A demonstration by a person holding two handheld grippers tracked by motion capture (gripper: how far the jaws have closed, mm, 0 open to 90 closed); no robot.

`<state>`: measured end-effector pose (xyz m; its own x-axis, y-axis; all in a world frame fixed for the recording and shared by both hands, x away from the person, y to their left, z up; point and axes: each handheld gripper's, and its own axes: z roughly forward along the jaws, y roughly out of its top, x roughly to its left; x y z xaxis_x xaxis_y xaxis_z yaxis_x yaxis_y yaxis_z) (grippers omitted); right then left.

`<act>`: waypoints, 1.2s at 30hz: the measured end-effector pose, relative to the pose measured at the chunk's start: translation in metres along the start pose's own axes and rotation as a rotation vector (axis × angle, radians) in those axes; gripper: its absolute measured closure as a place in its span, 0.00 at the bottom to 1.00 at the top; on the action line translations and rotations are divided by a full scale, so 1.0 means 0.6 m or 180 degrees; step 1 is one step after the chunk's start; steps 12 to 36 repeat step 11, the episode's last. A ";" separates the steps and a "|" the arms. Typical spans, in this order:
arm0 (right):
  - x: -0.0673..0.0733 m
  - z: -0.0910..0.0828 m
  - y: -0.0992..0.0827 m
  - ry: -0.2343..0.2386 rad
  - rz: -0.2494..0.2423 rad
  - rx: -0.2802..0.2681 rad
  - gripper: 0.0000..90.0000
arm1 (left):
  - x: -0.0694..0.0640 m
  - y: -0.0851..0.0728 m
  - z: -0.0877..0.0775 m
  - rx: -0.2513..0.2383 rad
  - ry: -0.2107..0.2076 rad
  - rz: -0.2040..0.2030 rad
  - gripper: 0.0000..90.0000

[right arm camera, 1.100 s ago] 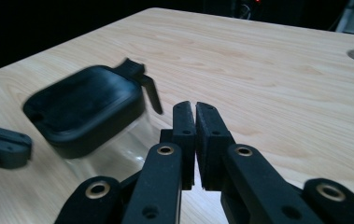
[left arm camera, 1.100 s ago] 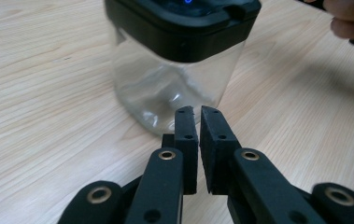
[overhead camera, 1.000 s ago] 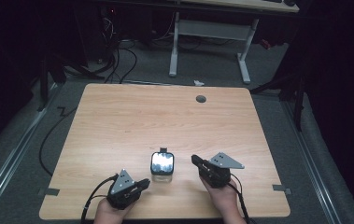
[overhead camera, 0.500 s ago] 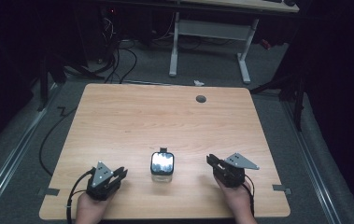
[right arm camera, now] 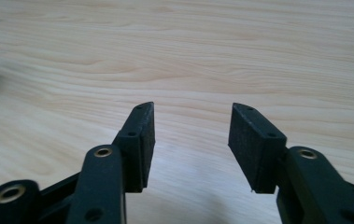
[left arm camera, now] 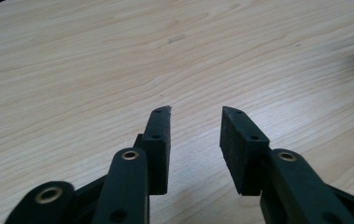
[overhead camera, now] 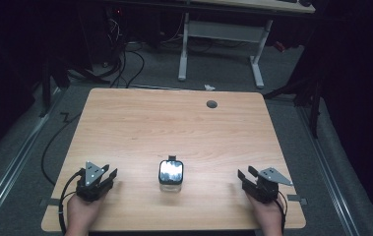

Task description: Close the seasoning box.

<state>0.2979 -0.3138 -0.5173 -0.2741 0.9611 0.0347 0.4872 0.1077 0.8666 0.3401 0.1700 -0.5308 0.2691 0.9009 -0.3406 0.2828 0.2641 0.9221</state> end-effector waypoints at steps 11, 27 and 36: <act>-0.018 -0.003 -0.003 -0.0103 0.0031 -0.0010 0.52 | -0.007 0.004 -0.007 0.0023 -0.0111 -0.0131 0.70; -0.018 -0.003 -0.003 -0.0103 0.0031 -0.0010 0.52 | -0.007 0.004 -0.007 0.0023 -0.0111 -0.0131 0.70; -0.018 -0.003 -0.003 -0.0103 0.0031 -0.0010 0.52 | -0.007 0.004 -0.007 0.0023 -0.0111 -0.0131 0.70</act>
